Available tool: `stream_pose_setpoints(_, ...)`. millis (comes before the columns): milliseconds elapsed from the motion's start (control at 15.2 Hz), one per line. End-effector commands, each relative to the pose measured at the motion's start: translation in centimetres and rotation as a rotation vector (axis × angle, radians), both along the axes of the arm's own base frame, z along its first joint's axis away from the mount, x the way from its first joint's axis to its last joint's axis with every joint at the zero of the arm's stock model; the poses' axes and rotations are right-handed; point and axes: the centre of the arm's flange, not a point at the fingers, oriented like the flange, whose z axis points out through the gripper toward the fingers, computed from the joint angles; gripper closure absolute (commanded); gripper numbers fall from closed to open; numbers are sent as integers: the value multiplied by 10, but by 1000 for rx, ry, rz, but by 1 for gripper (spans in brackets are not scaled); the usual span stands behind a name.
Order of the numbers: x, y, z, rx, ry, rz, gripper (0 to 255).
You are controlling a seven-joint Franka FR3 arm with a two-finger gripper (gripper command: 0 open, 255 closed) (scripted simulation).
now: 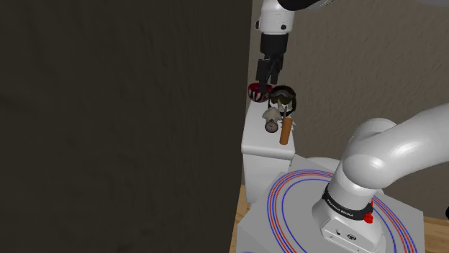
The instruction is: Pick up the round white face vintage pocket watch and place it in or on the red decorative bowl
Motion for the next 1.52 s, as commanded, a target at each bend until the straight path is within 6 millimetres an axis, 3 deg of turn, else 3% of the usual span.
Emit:
stream_pose_setpoints(0, 0, 0, 0, 0, 0, 0, 0)
stream_pose_setpoints(1056, 1, -78, -181, -209, -234, -312, 0)
stream_pose_setpoints(1386, 4, -110, -234, -274, -307, -409, 0)
stream_pose_setpoints(1452, 4, -111, -236, -276, -310, -413, 0)
